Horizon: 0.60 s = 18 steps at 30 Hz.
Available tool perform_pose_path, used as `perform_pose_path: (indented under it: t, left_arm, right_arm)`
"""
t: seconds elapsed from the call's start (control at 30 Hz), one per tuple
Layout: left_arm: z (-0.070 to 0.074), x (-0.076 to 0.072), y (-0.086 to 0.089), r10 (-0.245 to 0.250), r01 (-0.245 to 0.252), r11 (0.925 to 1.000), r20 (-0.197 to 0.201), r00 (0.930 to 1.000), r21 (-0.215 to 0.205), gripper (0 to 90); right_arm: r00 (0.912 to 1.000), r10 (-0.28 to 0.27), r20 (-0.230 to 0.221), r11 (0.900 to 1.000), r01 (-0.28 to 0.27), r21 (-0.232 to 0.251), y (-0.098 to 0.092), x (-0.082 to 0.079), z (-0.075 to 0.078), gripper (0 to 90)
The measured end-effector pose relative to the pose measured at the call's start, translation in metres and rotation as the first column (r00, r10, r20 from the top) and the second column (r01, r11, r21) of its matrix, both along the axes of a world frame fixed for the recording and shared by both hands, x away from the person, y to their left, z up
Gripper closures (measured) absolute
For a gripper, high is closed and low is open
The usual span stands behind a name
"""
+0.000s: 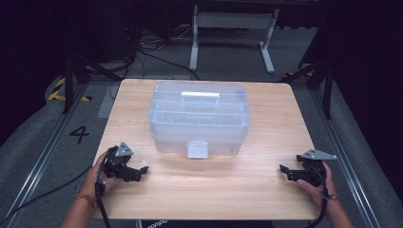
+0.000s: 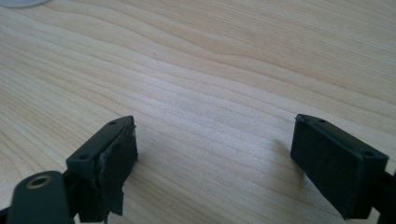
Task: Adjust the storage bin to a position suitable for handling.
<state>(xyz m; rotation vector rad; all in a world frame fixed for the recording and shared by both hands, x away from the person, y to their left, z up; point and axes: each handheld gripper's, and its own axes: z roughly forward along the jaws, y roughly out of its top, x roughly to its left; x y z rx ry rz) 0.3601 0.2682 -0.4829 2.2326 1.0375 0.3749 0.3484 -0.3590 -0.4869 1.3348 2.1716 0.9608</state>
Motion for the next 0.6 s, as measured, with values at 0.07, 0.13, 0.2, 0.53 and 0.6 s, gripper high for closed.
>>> perform_pose_path:
  t: [0.07, 0.13, 0.2, 0.53, 0.6]
  left_arm:
    - [0.0001, 0.0004, 0.0009, -0.010, 0.010, 1.0000, -0.001, 1.0000, 0.000, 0.5]
    - [0.0005, 0.0008, 0.0020, -0.021, 0.021, 0.9998, -0.003, 0.9998, 0.005, 0.5]
    - [0.0005, 0.0008, 0.0020, -0.022, 0.022, 0.9997, -0.003, 0.9998, 0.005, 0.5]
    - [0.0005, -0.0007, 0.0027, -0.018, 0.018, 0.9998, -0.004, 0.9998, 0.006, 0.5]
    - [0.0006, 0.0012, 0.0025, -0.032, 0.032, 0.9995, -0.005, 0.9995, 0.006, 0.3]
  right_arm:
    - [1.0000, 0.003, 0.000, 1.000, -0.003, -0.001, -0.0002, 0.0000, 0.0000, 14.8]
    - [1.0000, 0.004, -0.001, 1.000, -0.004, 0.000, -0.0004, 0.0001, 0.0000, 14.7]
    - [1.0000, 0.004, -0.001, 1.000, -0.004, -0.001, -0.0003, 0.0003, 0.0000, 14.4]
    - [0.9995, 0.001, -0.032, 1.000, -0.001, -0.020, -0.0026, 0.0038, 0.0034, 16.2]
    - [0.9996, 0.010, -0.026, 1.000, -0.011, -0.021, -0.0020, 0.0047, 0.0043, 19.1]
